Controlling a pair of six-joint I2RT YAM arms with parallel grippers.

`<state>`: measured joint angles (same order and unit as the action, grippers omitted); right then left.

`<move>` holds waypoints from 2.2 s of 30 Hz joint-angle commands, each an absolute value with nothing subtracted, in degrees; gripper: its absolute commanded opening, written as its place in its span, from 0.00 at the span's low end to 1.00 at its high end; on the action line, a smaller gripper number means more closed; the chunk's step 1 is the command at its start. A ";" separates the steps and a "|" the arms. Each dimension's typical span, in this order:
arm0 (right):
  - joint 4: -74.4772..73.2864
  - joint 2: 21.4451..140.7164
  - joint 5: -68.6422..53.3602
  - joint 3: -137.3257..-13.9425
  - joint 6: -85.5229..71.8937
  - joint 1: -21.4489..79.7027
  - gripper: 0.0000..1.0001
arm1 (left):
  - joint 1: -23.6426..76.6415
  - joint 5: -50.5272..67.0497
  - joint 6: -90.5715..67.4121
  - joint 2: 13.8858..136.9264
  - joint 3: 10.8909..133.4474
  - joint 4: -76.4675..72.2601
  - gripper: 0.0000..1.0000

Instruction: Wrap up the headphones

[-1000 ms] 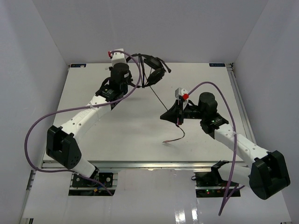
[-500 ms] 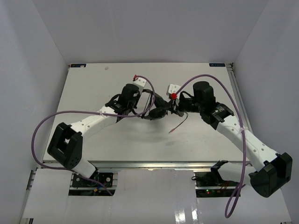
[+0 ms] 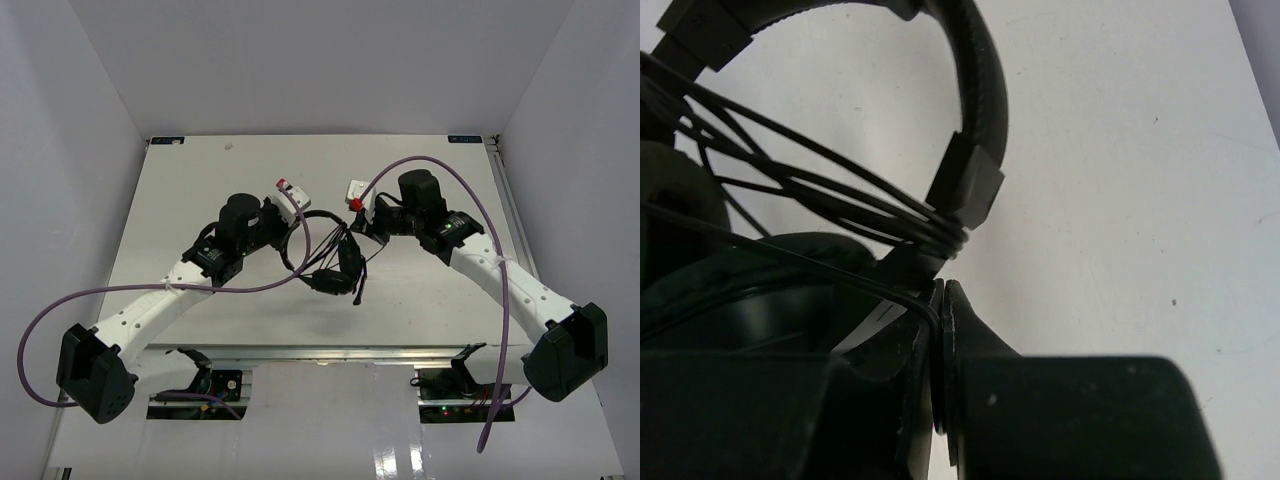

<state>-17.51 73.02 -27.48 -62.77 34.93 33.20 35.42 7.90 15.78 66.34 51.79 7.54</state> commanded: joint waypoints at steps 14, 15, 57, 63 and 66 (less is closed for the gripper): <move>-4.48 77.95 -34.93 -65.24 23.23 24.60 0.13 | 37.00 30.78 9.38 64.93 54.12 7.09 0.00; -3.96 78.29 -36.71 -65.04 22.14 24.00 0.14 | 37.00 31.35 8.65 64.78 54.31 6.79 0.00; 78.81 116.72 -65.45 -44.89 -49.19 18.87 0.21 | 35.26 -19.44 -48.83 79.62 37.33 -23.10 0.00; 79.20 120.94 -64.06 -45.60 -50.23 18.98 0.29 | 32.78 -19.84 -55.31 83.45 36.43 -24.03 0.00; 73.66 120.65 -62.51 -45.67 -45.92 18.98 0.30 | 30.99 -19.26 -58.96 85.41 37.23 -22.41 0.00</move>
<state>72.26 121.06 -62.96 -44.58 -48.34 18.68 33.23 -16.03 -50.08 84.76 35.57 -18.44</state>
